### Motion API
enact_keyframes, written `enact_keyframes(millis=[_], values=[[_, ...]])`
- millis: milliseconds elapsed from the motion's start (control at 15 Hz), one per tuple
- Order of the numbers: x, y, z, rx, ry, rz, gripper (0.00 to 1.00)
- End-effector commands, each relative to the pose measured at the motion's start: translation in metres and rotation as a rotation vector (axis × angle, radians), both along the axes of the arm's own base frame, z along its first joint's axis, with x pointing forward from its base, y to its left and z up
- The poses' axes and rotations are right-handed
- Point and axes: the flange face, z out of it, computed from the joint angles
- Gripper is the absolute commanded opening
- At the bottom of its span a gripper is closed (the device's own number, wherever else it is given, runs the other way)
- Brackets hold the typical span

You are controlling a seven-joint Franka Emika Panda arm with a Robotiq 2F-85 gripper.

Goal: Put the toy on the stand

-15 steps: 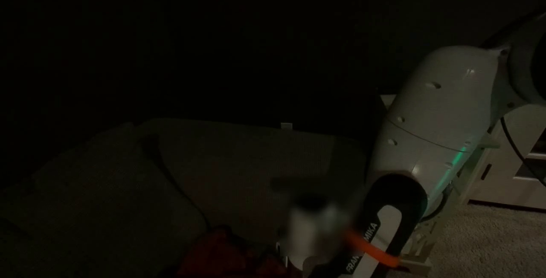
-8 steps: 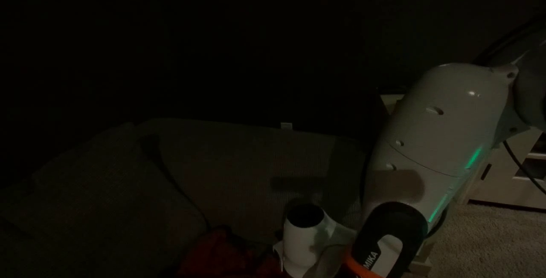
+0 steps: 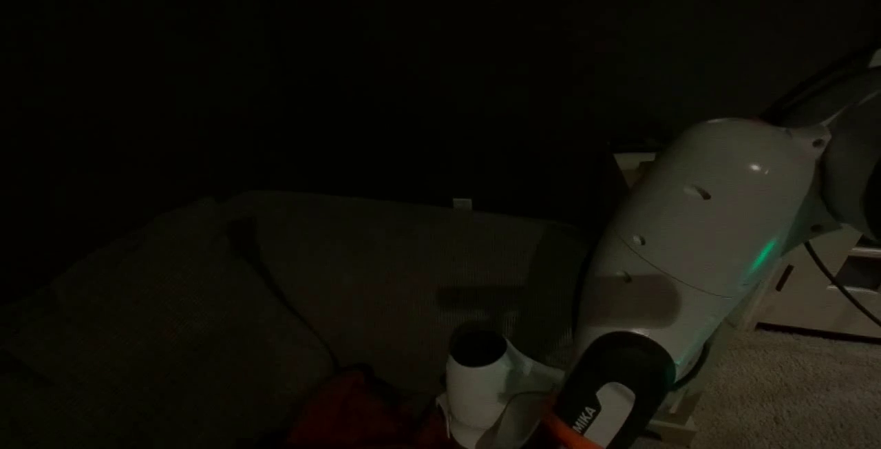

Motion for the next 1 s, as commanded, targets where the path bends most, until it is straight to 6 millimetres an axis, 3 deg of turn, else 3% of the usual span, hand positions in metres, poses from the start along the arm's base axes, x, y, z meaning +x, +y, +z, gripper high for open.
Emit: enact_keyframes(millis=[0, 267, 600, 933], values=[[0.002, -0.001, 0.005, 0.024, 0.031, -0.008, 0.39], [-0.024, -0.022, 0.029, -0.025, 0.079, -0.054, 0.39], [-0.064, -0.059, 0.043, -0.223, 0.102, -0.272, 0.39], [-0.082, -0.051, 0.085, -0.084, -0.153, -0.405, 0.39]])
